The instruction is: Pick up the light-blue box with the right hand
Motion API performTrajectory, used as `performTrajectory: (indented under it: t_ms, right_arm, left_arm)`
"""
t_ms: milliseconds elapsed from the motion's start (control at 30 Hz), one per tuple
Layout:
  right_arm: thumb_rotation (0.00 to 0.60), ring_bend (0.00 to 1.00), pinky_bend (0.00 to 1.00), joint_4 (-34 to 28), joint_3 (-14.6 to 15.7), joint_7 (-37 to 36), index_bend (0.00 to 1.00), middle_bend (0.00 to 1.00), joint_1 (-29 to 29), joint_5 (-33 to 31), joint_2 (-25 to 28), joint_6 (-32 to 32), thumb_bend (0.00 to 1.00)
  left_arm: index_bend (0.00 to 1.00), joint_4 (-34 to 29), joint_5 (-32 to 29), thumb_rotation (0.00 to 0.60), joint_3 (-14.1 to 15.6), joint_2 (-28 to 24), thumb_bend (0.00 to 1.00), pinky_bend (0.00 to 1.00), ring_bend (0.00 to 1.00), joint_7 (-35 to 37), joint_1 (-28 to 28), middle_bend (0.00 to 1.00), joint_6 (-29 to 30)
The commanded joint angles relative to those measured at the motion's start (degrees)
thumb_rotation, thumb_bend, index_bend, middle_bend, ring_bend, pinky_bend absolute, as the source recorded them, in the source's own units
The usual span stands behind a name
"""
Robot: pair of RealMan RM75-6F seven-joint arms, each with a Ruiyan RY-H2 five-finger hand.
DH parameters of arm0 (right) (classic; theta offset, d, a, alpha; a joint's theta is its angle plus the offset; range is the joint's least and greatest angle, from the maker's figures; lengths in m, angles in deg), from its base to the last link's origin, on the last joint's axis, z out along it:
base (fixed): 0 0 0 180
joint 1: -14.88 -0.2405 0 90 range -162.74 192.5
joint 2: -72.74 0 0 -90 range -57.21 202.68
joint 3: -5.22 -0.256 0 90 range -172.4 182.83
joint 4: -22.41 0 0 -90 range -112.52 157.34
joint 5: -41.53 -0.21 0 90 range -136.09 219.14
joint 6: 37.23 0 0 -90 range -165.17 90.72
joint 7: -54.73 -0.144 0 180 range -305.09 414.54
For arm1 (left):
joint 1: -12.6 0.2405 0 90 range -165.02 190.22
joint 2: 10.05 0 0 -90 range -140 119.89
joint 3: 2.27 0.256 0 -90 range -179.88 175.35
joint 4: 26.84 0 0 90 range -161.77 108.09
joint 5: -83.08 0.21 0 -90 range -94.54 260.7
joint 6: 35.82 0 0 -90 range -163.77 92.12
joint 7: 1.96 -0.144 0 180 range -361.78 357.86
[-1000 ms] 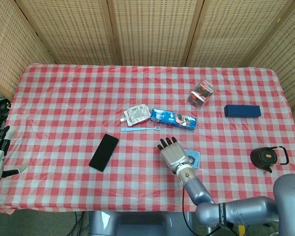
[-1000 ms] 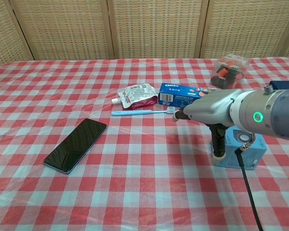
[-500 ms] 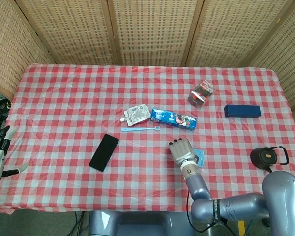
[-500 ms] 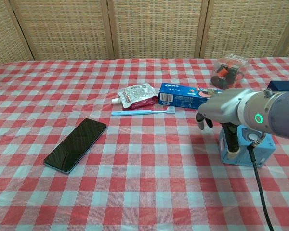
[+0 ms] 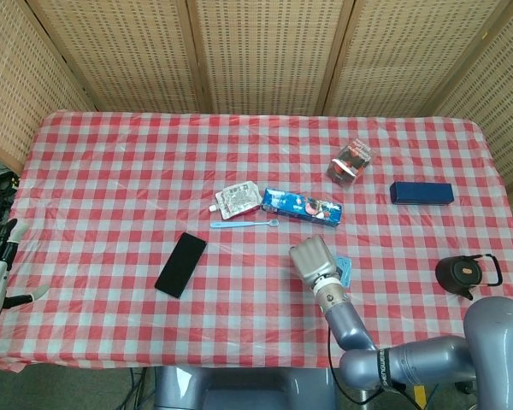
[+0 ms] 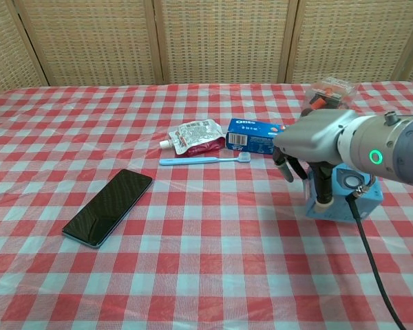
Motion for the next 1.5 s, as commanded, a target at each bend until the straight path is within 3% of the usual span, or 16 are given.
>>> performTrajectory:
  t_ms: [33,233,300,400,567,800,1100,1167,1333,1500]
  right_arm:
    - [0.600,0.60,0.79,-2.3,-0.3,-9.6,0.48,0.59,2.8,11.5,3.3,-2.2,0.28]
    - [0.600,0.60,0.79,0.2,-1.7,-29.4,0.49,0.59,7.4,28.3,4.8,-5.7,0.30]
    - [0.600,0.60,0.79,2.3,-2.0,-39.1,0.50,0.59,9.2,34.3,4.8,-7.0,0.30]
    - [0.600,0.60,0.79,8.6,-1.2,-54.3,0.52,0.59,11.8,44.7,3.7,-7.2,0.31]
    - [0.600,0.60,0.79,17.1,-0.2,-69.0,0.52,0.59,14.4,53.7,-0.3,-3.6,0.33]
    - [0.600,0.60,0.79,29.2,0.4,-79.6,0.53,0.59,16.9,59.9,-7.6,2.2,0.34]
    - [0.600,0.59,0.78,34.8,0.7,-82.1,0.53,0.58,18.5,60.0,-11.3,1.3,0.34]
    - [0.600,0.56,0.70,35.5,0.5,-81.7,0.51,0.54,19.1,59.7,-11.7,1.4,0.31]
    - [0.600,0.23,0.16,34.3,0.7,-81.2,0.27,0.22,19.9,59.6,-10.1,0.4,0.20]
    - [0.600,0.08,0.04,31.5,0.5,-80.8,0.11,0.06,20.6,59.6,-7.5,0.4,0.16]
  left_arm:
    - [0.00,0.0,0.0,0.600,0.0,-0.1,0.00,0.00,0.00,0.1,0.0,0.00,0.0]
    - [0.00,-0.6,0.4,0.600,0.4,-0.5,0.00,0.00,0.00,1.3,0.0,0.00,-0.5]
    - [0.00,-1.1,0.9,0.600,0.9,-1.1,0.00,0.00,0.00,2.7,-0.2,0.00,-1.2]
    - [0.00,-1.3,1.4,0.600,1.3,-1.7,0.00,0.00,0.00,3.6,-0.4,0.00,-2.0]
    - [0.00,-1.5,1.6,0.600,1.5,-2.1,0.00,0.00,0.00,4.3,-0.6,0.00,-2.5]
    - [0.00,-1.6,1.5,0.600,1.7,-2.4,0.00,0.00,0.00,4.9,-0.8,0.00,-3.0]
    - [0.00,-1.7,1.6,0.600,1.8,-2.7,0.00,0.00,0.00,5.5,-0.8,0.00,-3.0]
    - [0.00,-1.7,1.6,0.600,1.8,-2.8,0.00,0.00,0.00,5.5,-0.8,0.00,-2.9]
    - [0.00,-1.8,1.5,0.600,1.8,-2.8,0.00,0.00,0.00,5.4,-0.8,0.00,-3.0]
    - [0.00,-1.9,1.5,0.600,1.8,-2.8,0.00,0.00,0.00,5.3,-0.8,0.00,-3.0]
